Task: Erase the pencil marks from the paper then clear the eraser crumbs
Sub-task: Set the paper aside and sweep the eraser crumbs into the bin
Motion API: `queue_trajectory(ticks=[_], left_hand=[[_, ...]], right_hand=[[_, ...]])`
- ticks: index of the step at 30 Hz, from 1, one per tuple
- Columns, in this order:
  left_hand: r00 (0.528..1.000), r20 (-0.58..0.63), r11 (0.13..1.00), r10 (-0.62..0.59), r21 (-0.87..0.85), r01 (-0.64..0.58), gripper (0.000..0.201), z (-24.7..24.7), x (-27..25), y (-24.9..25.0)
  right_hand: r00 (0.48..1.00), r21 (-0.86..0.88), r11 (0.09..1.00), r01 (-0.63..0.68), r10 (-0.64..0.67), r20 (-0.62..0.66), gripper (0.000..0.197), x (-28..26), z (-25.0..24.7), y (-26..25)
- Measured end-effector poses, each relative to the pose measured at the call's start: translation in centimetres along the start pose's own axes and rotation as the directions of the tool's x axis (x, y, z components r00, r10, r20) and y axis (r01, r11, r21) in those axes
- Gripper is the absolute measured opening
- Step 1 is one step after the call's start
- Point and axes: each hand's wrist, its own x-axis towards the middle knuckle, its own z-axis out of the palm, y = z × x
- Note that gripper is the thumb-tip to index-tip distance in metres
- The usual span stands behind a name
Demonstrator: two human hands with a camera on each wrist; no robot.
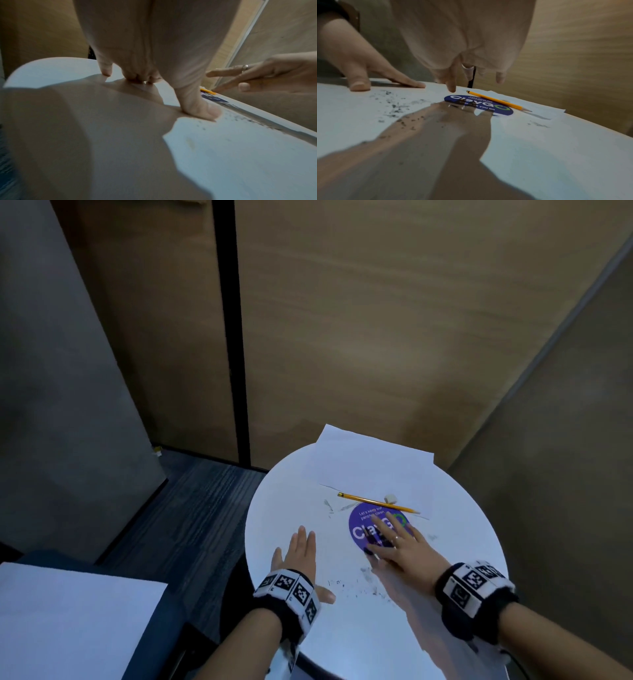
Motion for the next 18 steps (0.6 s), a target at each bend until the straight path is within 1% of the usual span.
queue_trajectory(ticks=[1,2,3,4,5,6,7,8,9,10,11,12,13,14,15,16,17,18], left_hand=[[1.000,0.007,1.000,-0.013,0.004,0.013,0.111,0.3,-0.3,0.2],[1.000,0.006,1.000,-0.026,0.002,0.026,0.106,0.6,-0.6,0.5],[0.999,0.000,0.999,-0.044,-0.002,0.044,0.100,1.1,-0.8,0.8],[0.998,-0.014,0.998,-0.062,-0.008,0.062,0.094,1.6,-1.2,1.3],[0.996,-0.032,0.997,-0.078,-0.008,0.077,0.090,2.2,-1.5,2.0],[0.995,-0.044,0.996,-0.087,-0.008,0.086,0.087,2.8,-1.9,2.6],[0.996,-0.049,0.997,-0.080,-0.006,0.080,0.085,3.5,-2.2,3.4],[0.997,-0.042,0.998,-0.058,0.002,0.058,0.084,4.1,-2.6,4.2],[0.999,-0.027,1.000,-0.019,0.003,0.019,0.083,4.6,-2.9,5.0],[0.999,-0.016,0.999,0.036,-0.015,-0.037,0.081,5.1,-3.3,5.8],[0.995,-0.002,0.993,0.104,-0.060,-0.104,0.078,5.2,-3.7,6.6],[0.984,0.007,0.975,0.176,-0.136,-0.174,0.073,5.2,-4.0,7.1],[0.971,-0.012,0.944,0.238,-0.231,-0.234,0.067,4.8,-4.1,7.5],[0.960,-0.059,0.909,0.272,-0.312,-0.277,0.061,4.3,-4.1,7.6],[0.952,-0.149,0.852,0.268,-0.424,-0.306,0.056,3.7,-3.9,7.6],[0.947,-0.228,0.782,0.228,-0.536,-0.318,0.053,3.1,-3.5,7.4],[0.949,-0.270,0.671,0.160,-0.676,-0.306,0.051,2.3,-3.1,7.3],[0.954,-0.290,0.536,0.077,-0.795,-0.285,0.049,1.7,-2.6,7.1]], right_hand=[[0.999,0.049,0.998,-0.029,0.031,-0.035,0.046,-0.1,-0.1,0.0],[0.996,0.112,0.992,-0.051,0.058,-0.060,0.033,-0.4,-0.1,-0.1],[0.994,0.180,0.981,-0.074,0.086,-0.062,0.020,-0.6,-0.3,-0.3],[0.991,0.264,0.960,-0.098,0.118,-0.061,0.012,-0.8,-0.7,-0.7],[0.983,0.322,0.937,-0.137,0.168,-0.070,0.008,-0.9,-1.2,-1.2],[0.969,0.355,0.918,-0.175,0.224,-0.104,0.007,-1.1,-1.7,-1.7],[0.949,0.412,0.875,-0.253,0.308,-0.072,0.010,-1.4,-2.0,-2.2],[0.915,0.464,0.814,-0.349,0.403,-0.018,0.015,-1.7,-2.0,-2.7],[0.885,0.494,0.763,-0.417,0.465,0.029,0.019,-2.0,-1.7,-3.1],[0.877,0.541,0.724,-0.428,0.477,0.056,0.018,-2.3,-1.3,-3.3],[0.872,0.594,0.683,-0.425,0.485,0.066,0.012,-2.6,-1.1,-3.4],[0.865,0.645,0.641,-0.416,0.498,0.064,0.011,-2.9,-1.0,-3.5],[0.857,0.666,0.619,-0.416,0.512,0.060,0.016,-3.2,-0.9,-3.4],[0.845,0.669,0.606,-0.431,0.531,0.063,0.018,-3.4,-0.9,-3.3],[0.830,0.663,0.592,-0.457,0.553,0.079,0.017,-3.6,-1.0,-3.1],[0.813,0.663,0.576,-0.479,0.576,0.087,0.017,-3.9,-1.1,-2.9],[0.799,0.668,0.561,-0.490,0.595,0.086,0.016,-4.3,-1.2,-2.7],[0.792,0.684,0.546,-0.484,0.605,0.078,0.018,-4.6,-1.0,-2.5]])
